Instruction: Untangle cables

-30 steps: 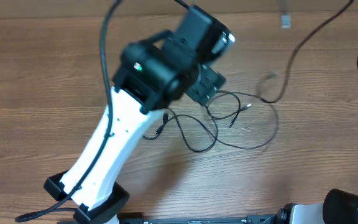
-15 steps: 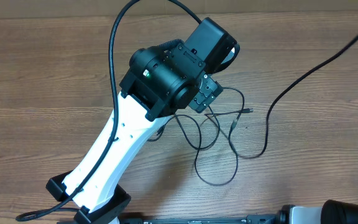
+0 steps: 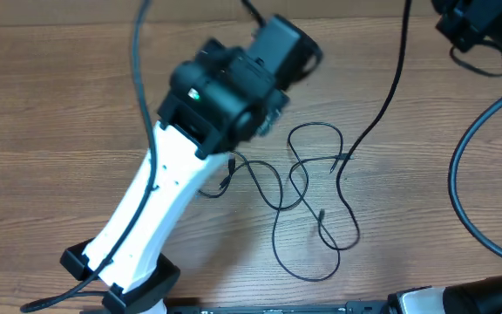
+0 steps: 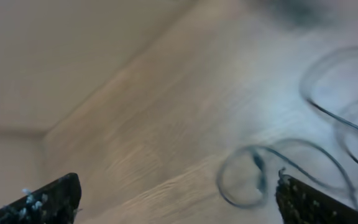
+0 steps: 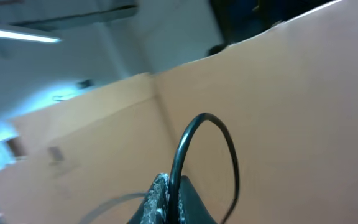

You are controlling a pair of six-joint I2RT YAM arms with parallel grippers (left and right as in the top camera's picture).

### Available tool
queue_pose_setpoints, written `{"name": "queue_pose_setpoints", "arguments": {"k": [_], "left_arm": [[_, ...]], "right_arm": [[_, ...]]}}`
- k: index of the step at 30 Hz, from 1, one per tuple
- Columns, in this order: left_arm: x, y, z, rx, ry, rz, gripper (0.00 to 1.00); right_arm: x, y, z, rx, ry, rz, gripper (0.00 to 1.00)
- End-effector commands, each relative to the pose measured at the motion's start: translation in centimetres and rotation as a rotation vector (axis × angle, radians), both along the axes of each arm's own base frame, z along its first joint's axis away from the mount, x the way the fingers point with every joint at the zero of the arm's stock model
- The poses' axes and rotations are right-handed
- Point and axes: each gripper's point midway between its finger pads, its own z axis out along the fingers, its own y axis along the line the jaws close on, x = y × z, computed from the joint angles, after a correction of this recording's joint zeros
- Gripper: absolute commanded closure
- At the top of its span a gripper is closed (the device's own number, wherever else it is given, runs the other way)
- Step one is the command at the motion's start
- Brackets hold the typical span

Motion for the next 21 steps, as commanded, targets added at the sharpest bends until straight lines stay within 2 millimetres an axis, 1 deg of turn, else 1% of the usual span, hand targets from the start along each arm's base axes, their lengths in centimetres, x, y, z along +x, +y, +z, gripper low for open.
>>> {"name": "queue_pose_setpoints", "arguments": {"k": [1, 2, 3, 4, 7, 9, 10, 11, 13, 16, 18, 21], "left_arm": [[2.7, 6.0, 1.9, -0.028, -0.161, 0.333, 0.00], [3.4, 8.7, 2.2, -0.060, -0.197, 0.450, 0.00], [3.6, 9.9, 2.1, -0.075, -0.204, 0.496, 0.00], [4.1, 12.1, 2.0, -0.102, -0.205, 0.568, 0.00], [4.9, 16.9, 1.6, -0.166, -0.207, 0.706, 0.00], [4.9, 19.9, 1.5, -0.176, -0.206, 0.778, 0.00], [4.8, 21.7, 1.5, -0.173, -0.212, 0.824, 0.00], [4.8, 23.1, 1.4, -0.188, -0.214, 0.859, 0.00], [5.0, 24.7, 1.0, -0.242, -0.195, 0.877, 0.00], [5.3, 26.5, 0.4, -0.308, -0.153, 0.869, 0.03], [5.1, 27.2, 0.2, -0.322, -0.143, 0.879, 0.05], [5.1, 27.6, 0.2, -0.295, -0.137, 0.861, 0.05]], "right_arm": [[2.0, -2.8, -0.6, -0.100, -0.055, -0.213, 0.96], [2.6, -3.5, -1.4, -0.127, -0.036, -0.253, 0.96], [2.9, -4.0, -1.9, -0.138, -0.019, -0.281, 0.96], [3.1, -4.3, -2.5, -0.158, -0.001, -0.301, 0.96], [3.3, -4.3, -3.6, -0.192, 0.031, -0.302, 0.96], [3.3, -4.2, -4.3, -0.192, 0.063, -0.295, 0.96], [3.2, -4.0, -4.5, -0.173, 0.087, -0.278, 0.96], [3.0, -3.6, -4.5, -0.153, 0.104, -0.247, 0.96], [1.7, -1.5, -4.4, -0.119, 0.124, -0.111, 0.96], [-1.6, 3.0, -3.8, -0.097, 0.118, 0.119, 0.96], [-3.1, 5.4, -3.9, -0.098, 0.122, 0.188, 0.96], [-5.0, 8.0, -4.3, -0.105, 0.144, 0.258, 0.96]]}}
